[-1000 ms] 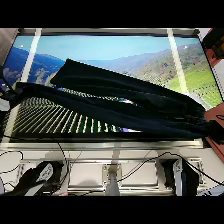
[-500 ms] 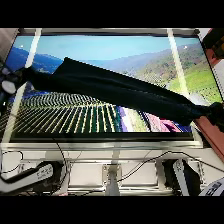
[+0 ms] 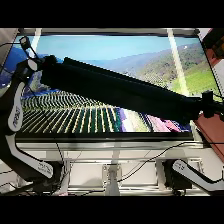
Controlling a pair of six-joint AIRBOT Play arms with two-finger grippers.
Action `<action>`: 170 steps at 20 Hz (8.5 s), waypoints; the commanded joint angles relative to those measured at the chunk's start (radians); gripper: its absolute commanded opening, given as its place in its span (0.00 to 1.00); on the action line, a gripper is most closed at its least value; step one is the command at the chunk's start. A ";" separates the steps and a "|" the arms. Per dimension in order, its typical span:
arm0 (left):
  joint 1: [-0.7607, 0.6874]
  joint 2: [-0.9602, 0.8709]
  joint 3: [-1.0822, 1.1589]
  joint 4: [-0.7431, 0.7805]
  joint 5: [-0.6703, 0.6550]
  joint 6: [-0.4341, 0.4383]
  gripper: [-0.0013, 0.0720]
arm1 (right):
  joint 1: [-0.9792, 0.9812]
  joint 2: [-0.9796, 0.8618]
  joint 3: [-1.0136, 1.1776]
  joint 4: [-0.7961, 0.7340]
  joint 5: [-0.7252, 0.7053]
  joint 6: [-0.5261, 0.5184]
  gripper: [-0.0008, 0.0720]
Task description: Fold the clothes and pants, and hang the long-sleeved shirts on hangers.
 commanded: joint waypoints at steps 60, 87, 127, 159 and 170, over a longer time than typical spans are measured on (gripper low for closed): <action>-0.006 -0.246 0.089 -0.406 0.094 0.079 0.05 | 0.238 -0.163 0.277 -0.131 -0.270 -0.225 0.94; -0.203 0.377 0.085 0.229 -0.638 0.017 0.05 | 1.180 -0.706 0.910 0.027 -0.016 -0.201 0.06; -0.845 0.338 -0.306 0.014 -0.619 0.043 0.97 | 0.652 -0.466 1.127 -0.126 0.557 -0.231 0.06; -0.056 0.076 -0.443 -0.626 -0.686 0.722 0.68 | 0.413 -0.414 1.127 -0.227 0.683 -0.266 0.06; -0.051 0.072 -0.444 -0.602 -0.704 0.770 0.96 | 0.413 -0.414 1.127 -0.227 0.681 -0.266 0.06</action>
